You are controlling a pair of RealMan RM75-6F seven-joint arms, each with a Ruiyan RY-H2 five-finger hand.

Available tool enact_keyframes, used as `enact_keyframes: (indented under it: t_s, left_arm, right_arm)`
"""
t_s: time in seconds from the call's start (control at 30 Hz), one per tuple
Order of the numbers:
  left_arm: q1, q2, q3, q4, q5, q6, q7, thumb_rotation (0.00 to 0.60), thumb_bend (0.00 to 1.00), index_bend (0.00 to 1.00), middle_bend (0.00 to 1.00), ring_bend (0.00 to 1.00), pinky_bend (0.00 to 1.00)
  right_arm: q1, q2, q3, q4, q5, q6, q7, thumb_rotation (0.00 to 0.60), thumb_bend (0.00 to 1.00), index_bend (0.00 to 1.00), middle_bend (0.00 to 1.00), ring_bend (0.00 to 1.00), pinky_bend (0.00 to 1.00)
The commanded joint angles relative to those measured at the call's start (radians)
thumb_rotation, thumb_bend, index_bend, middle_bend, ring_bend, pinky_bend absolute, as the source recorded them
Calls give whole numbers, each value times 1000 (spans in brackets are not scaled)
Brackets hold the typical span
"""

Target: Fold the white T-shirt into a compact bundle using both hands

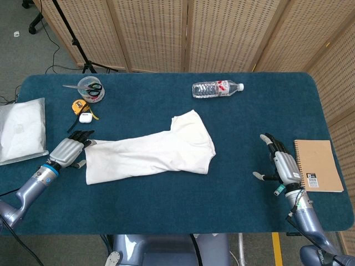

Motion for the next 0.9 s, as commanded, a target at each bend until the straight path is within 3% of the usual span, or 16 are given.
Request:
enact_keyframes:
  t_s: [0.03,0.9]
  left_arm:
    - [-17,-19,-2,17,-5,-25,35,600,334,281,0,0,0]
    - [-43,-129,-39,129,-81,-81,156,600,318,287,0,0,0]
  right_arm:
    - [-4,-2,3,6,-3,-2,7,600,0,0,0,0,0]
    - [-17,1,22,6,-28,-13,18,600,0,0,0,0,0]
